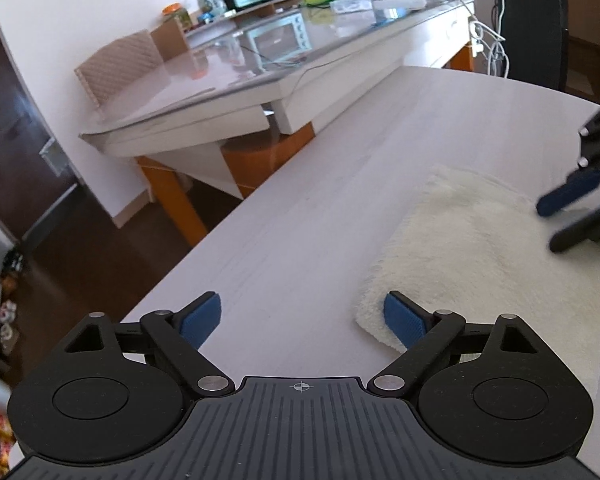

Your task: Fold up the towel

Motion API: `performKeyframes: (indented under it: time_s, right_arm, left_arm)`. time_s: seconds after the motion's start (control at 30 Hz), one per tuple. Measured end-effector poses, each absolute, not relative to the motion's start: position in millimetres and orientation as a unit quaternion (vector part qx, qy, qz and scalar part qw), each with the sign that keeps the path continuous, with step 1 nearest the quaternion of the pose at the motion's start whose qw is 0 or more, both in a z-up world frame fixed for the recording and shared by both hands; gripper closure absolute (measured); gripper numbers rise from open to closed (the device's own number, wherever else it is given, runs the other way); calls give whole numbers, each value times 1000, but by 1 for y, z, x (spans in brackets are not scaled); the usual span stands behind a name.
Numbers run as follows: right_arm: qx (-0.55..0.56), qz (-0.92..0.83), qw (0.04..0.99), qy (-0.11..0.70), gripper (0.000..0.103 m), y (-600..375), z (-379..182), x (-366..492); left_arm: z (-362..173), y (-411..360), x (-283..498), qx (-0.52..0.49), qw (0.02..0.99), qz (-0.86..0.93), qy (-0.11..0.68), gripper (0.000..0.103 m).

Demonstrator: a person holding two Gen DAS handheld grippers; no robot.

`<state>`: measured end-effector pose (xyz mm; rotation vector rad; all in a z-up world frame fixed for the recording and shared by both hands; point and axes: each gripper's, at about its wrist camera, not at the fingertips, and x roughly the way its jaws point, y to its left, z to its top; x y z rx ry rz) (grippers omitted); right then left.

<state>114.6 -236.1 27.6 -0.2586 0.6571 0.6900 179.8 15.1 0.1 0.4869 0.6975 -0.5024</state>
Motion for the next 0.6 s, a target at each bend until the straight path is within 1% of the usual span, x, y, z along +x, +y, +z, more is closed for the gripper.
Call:
performKeyframes:
  time_s: [0.17,0.3,0.5,0.6]
  right_arm:
    - [-101,337,885,306,78,-245,40,115]
    - [-115,334,889,290,77,-247,48,131]
    - [-132,353,881,285,77,-237,41,153]
    - [-138,352,878,294,77,-237,33,161]
  left_arm:
    - [13,21,170,210,890,-241,326,11]
    - [26,18,134,194,889,-269,317,11]
    - [11,0,92,221,867,-294,336,11]
    - [3,2,86,205,870,-287,344,11]
